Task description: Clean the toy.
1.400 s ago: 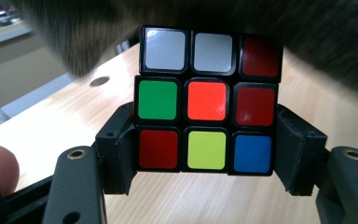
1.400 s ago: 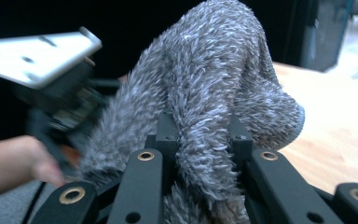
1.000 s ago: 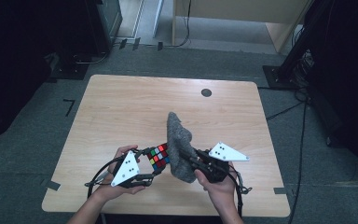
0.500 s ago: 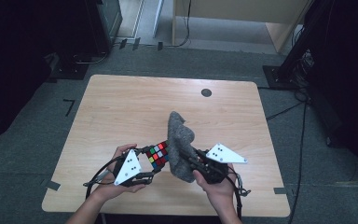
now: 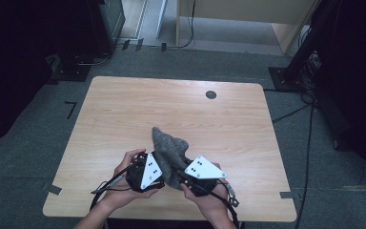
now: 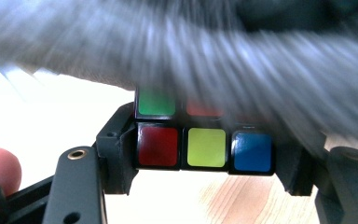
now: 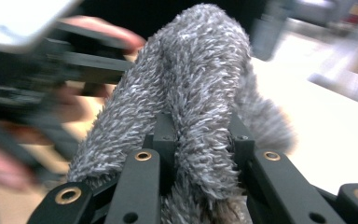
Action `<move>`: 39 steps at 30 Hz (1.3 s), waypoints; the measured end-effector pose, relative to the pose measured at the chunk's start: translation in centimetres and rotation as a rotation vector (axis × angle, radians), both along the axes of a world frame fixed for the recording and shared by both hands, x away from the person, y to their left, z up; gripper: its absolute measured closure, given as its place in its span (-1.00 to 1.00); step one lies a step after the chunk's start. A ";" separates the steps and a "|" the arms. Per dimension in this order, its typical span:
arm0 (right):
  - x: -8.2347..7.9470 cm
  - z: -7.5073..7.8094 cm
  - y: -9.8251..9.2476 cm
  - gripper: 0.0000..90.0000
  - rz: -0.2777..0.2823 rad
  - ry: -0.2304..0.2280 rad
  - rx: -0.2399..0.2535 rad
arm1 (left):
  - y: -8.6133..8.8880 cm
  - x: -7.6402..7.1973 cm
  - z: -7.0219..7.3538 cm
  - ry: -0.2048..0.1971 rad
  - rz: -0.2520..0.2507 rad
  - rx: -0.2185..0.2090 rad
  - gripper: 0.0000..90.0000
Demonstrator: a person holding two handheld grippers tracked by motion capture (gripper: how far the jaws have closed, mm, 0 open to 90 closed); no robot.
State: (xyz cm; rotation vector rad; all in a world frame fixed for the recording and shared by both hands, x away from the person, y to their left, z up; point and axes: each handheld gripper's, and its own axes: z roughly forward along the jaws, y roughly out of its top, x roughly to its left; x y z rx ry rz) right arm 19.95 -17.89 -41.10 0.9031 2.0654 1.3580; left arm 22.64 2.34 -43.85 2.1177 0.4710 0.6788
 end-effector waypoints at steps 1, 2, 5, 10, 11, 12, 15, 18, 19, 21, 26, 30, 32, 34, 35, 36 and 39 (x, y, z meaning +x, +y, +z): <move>0.3 0.0 -0.8 0.60 -0.005 0.019 0.047 | 0.3 0.1 0.0 0.000 -0.008 -0.020 -0.23; 0.4 0.1 -1.4 0.60 -0.029 0.023 0.070 | 0.5 0.2 0.0 0.002 -0.018 -0.046 -0.23; 0.4 0.4 -2.2 0.60 -0.023 0.009 0.141 | 1.3 0.3 0.2 0.010 -0.065 -0.138 -0.23; 0.2 0.3 -1.9 0.60 0.051 -0.005 0.208 | 2.4 -0.1 0.4 -0.054 -0.080 -0.244 -0.23; 0.3 0.2 -2.0 0.60 0.044 -0.002 0.213 | 2.7 0.0 0.6 -0.052 -0.090 -0.269 -0.23; 0.6 0.1 -2.3 0.61 0.030 0.008 0.210 | 3.1 0.1 0.7 -0.040 -0.111 -0.300 -0.23; 1.4 -0.5 -3.6 0.61 -0.051 0.041 0.174 | 4.2 0.2 1.2 -0.012 -0.173 -0.415 -0.23; 1.8 -0.6 -4.8 0.61 -0.068 0.070 0.245 | 4.8 0.5 1.6 0.026 -0.190 -0.498 -0.23; 1.8 -0.5 -4.9 0.61 -0.050 0.074 0.273 | 5.0 0.6 1.6 0.040 -0.199 -0.520 -0.23; 1.7 -0.5 -4.6 0.60 0.007 0.085 0.332 | 5.0 0.6 1.6 0.061 -0.214 -0.556 -0.23; 1.4 -1.7 -2.4 0.65 0.142 0.101 0.346 | 5.6 0.7 2.0 0.087 -0.232 -0.617 -0.23; 2.1 -2.9 -2.0 0.64 0.235 0.162 0.303 | 6.5 1.2 2.4 0.098 -0.208 -0.674 -0.23; 2.1 -2.8 -2.3 0.64 0.185 0.150 0.302 | 6.5 1.2 2.3 0.099 -0.212 -0.656 -0.23; 2.0 -2.2 -3.1 0.64 0.151 0.117 0.384 | 6.3 1.2 2.0 0.109 -0.218 -0.637 -0.23; 1.9 -1.9 -3.5 0.63 0.143 0.096 0.415 | 6.0 1.2 1.9 0.120 -0.225 -0.642 -0.23; 1.8 -1.6 -3.7 0.63 0.143 0.084 0.427 | 5.9 1.3 1.9 0.129 -0.229 -0.650 -0.23; 1.9 -2.4 -2.8 0.64 0.210 0.137 0.391 | 5.6 1.3 1.7 0.144 -0.231 -0.648 -0.23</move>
